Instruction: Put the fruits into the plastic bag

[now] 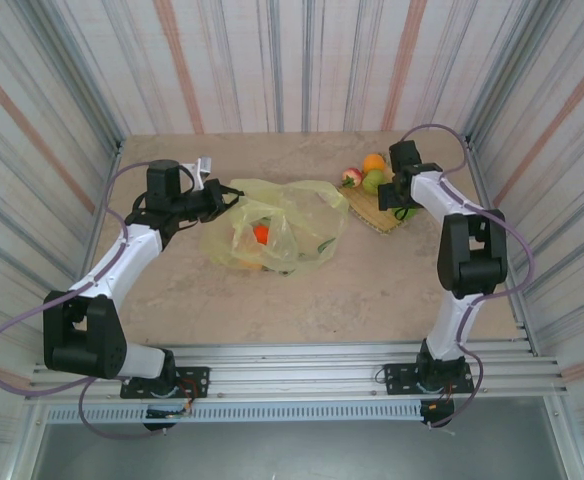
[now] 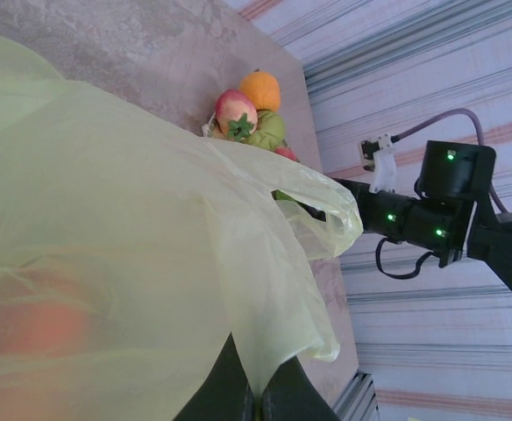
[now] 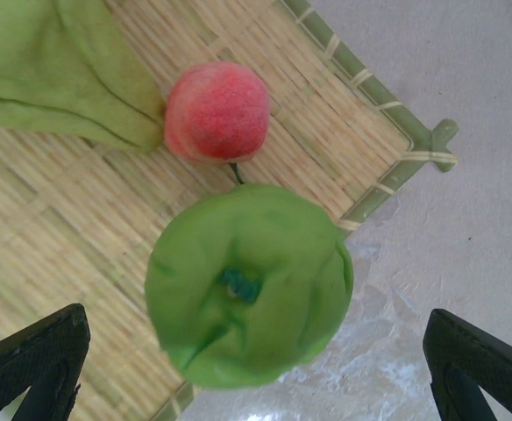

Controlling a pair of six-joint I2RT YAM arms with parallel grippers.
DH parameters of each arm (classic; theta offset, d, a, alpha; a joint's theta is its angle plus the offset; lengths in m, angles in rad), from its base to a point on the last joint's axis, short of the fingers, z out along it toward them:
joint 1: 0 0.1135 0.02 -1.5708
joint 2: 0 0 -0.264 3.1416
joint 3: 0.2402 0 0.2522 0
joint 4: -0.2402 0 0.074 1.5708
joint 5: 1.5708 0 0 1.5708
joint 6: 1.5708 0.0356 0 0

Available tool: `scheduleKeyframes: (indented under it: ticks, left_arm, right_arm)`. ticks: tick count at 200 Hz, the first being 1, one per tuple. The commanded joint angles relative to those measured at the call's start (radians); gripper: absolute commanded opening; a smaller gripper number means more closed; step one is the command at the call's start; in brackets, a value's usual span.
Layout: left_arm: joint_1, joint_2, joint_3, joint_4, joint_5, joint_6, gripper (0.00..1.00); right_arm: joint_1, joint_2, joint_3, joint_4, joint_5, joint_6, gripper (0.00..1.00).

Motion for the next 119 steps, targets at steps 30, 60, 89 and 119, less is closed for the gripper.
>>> scheduleKeyframes:
  ticks: [30,60,89,119]
  left_arm:
    - [0.007,-0.031,-0.003,0.003,0.007,0.002,0.00]
    - [0.008,-0.032,-0.004,0.001,0.007,0.002,0.00]
    - [0.008,-0.032,-0.003,0.002,0.009,0.001,0.00]
    - [0.008,-0.032,-0.004,0.003,0.011,-0.002,0.00]
  right_arm:
    - [-0.011,0.100,0.085,-0.044,0.047,-0.063,1.00]
    - [-0.013,0.138,0.114,-0.051,0.041,-0.069,0.99]
    - [-0.016,0.163,0.133,-0.055,0.035,-0.075,0.96]
    - [-0.020,0.185,0.154,-0.067,0.039,-0.083,0.91]
